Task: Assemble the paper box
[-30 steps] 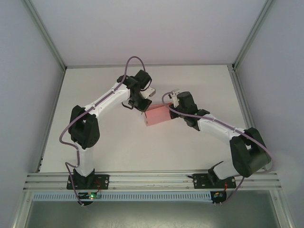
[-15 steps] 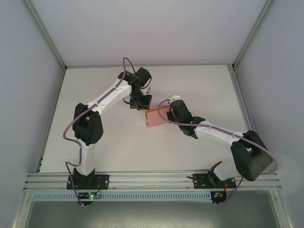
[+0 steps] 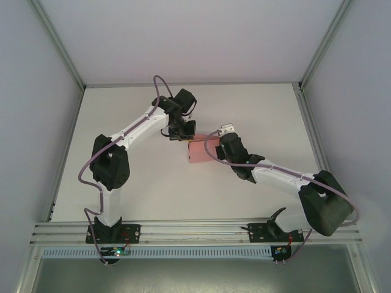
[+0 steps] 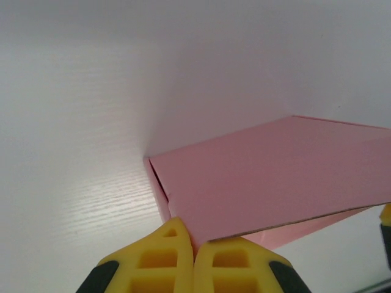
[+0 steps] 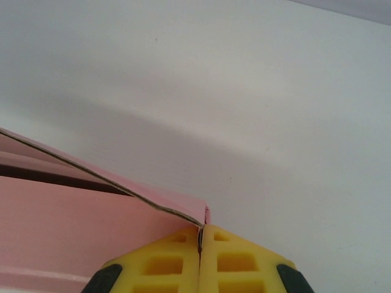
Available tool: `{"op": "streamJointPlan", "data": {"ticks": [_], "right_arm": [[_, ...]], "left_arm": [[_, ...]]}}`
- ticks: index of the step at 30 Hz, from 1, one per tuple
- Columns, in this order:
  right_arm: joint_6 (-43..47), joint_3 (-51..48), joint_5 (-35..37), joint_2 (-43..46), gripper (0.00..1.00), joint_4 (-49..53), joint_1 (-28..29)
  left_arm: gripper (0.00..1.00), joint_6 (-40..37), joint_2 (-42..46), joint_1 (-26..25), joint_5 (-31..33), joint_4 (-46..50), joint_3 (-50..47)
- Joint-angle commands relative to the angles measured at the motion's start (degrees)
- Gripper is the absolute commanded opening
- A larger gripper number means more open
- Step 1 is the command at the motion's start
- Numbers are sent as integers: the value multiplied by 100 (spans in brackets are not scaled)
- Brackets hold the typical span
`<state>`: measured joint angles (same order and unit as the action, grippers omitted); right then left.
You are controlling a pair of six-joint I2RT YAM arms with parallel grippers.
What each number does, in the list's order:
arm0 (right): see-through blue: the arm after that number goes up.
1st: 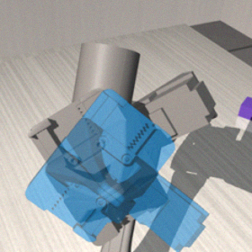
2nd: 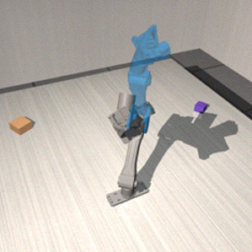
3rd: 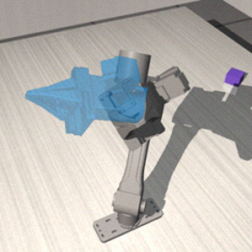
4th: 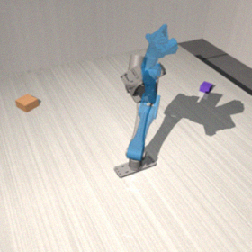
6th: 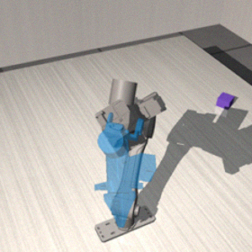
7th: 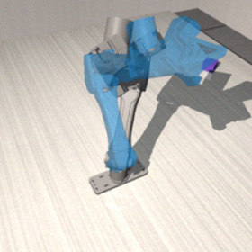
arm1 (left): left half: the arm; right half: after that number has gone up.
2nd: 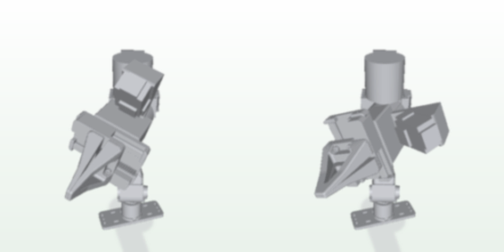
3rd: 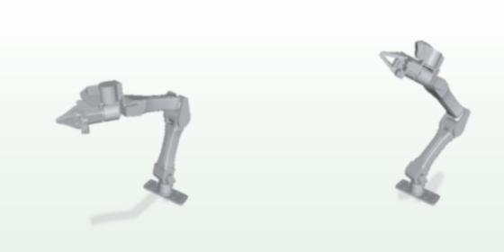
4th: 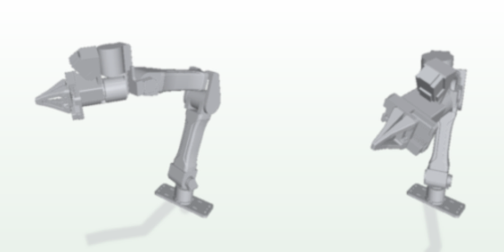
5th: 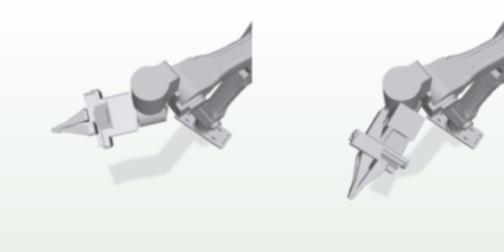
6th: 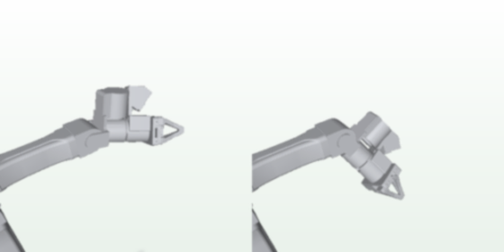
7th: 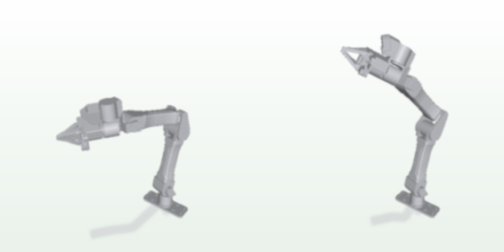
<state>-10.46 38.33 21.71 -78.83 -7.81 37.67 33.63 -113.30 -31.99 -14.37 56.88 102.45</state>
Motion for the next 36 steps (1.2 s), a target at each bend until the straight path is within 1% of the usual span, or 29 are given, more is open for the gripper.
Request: {"op": "streamJointPlan", "data": {"ticks": [1, 3, 5, 6, 9, 12, 15, 18, 19, 22, 24, 25, 27, 29, 30, 32, 34, 36], "right_arm": [[106, -240, -260, -128, 0, 739, 144], [112, -238, -262, -108, 0, 731, 141], [80, -247, -252, -57, 0, 720, 144], [56, -302, -206, 1, 0, 647, 165], [88, -661, -251, 212, 0, 66, 214], [267, -981, -270, 336, 0, -457, 294], [543, -1286, -238, 364, 0, -970, 432], [801, -1490, -133, 351, 0, -1275, 573], [794, -1566, -161, 335, 0, -1414, 576], [678, -1596, -166, 272, 0, -1348, 587], [651, -1646, -90, 247, 0, -1376, 633], [621, -1683, 12, 237, 0, -1428, 661], [598, -1773, 123, 243, 0, -1565, 688], [595, -1794, 228, 258, 0, -1583, 726], [611, -1785, 256, 268, 0, -1576, 753], [643, -1750, 334, 273, 0, -1548, 812], [642, -1717, 449, 255, 0, -1531, 845], [641, -1665, 506, 228, 0, -1475, 847]], "left_arm": [[0, -684, -127, -167, 134, -138, -416], [0, -898, -44, -204, 282, -72, -565], [0, -763, 64, -219, 287, -214, -804], [0, -713, 141, -226, 181, -417, -1005], [0, -636, 471, -431, 407, -1277, -1827], [0, -419, 789, -599, 239, -2367, -2775], [0, -520, 1061, -847, 691, -3065, -3590], [0, -733, 1318, -1076, 1192, -3553, -4274], [0, -737, 1357, -1114, 1228, -3701, -4439], [2, -709, 1337, -1139, 980, -4016, -4637], [2, -674, 1291, -1137, 1011, -3921, -4573], [4, -739, 1292, -1141, 1009, -3853, -4513], [20, -681, 1362, -1120, 1166, -3514, -4290], [37, -702, 1537, -1114, 1123, -3190, -4017], [39, -675, 1626, -1110, 1109, -3038, -3893], [50, -610, 1843, -1109, 1095, -2827, -3723], [63, -509, 2049, -1108, 1050, -2676, -3634], [68, -412, 2240, -1103, 975, -2606, -3581]]}}
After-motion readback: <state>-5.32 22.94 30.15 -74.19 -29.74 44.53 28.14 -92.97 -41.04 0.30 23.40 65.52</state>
